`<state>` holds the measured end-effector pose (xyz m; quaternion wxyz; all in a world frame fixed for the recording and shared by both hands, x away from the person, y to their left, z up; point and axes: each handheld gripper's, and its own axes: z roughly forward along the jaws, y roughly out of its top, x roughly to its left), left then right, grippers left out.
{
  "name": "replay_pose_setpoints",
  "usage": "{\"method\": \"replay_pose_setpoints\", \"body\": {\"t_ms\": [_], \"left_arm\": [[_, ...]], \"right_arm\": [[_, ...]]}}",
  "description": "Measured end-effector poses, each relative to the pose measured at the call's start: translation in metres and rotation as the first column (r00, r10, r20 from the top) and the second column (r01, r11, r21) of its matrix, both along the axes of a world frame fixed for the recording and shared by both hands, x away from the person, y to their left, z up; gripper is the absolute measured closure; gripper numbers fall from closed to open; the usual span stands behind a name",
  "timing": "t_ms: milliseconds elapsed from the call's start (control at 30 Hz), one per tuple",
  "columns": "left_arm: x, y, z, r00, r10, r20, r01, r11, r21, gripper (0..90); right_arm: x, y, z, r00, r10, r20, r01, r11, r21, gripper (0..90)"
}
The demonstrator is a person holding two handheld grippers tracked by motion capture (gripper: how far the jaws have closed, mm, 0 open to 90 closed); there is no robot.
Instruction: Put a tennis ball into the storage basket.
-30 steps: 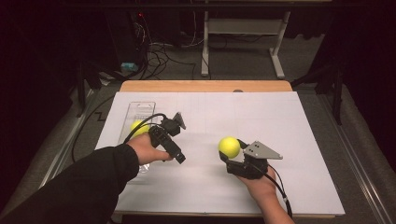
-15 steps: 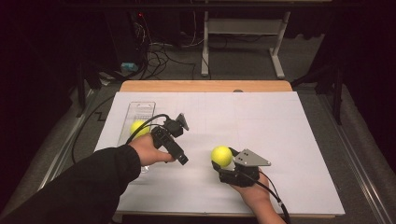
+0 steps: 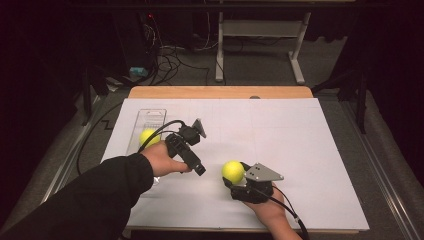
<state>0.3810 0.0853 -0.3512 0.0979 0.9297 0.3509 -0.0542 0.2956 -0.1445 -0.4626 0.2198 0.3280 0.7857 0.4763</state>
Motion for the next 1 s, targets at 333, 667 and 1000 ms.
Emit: {"method": "replay_pose_setpoints", "body": {"t_ms": [333, 667, 1000], "left_arm": [[-0.001, -0.013, 0.002, 0.9998, -0.015, 0.010, 0.016, 0.9999, -0.007, 0.0], [-0.001, -0.021, 0.000, 0.9996, -0.028, 0.000, 0.028, 0.9995, -0.017, 0.2], [-0.003, -0.028, 0.000, 0.9993, -0.038, -0.003, 0.038, 0.9988, -0.032, 0.5]], "right_arm": [[-0.001, 0.003, 0.000, 0.9999, 0.014, -0.001, -0.014, 1.000, 0.005, 27.0], [-0.002, 0.007, -0.001, 0.9996, 0.028, 0.002, -0.028, 1.000, 0.009, 27.0], [-0.003, 0.013, -0.001, 0.9990, 0.045, 0.006, -0.045, 0.999, 0.012, 27.1]]}}
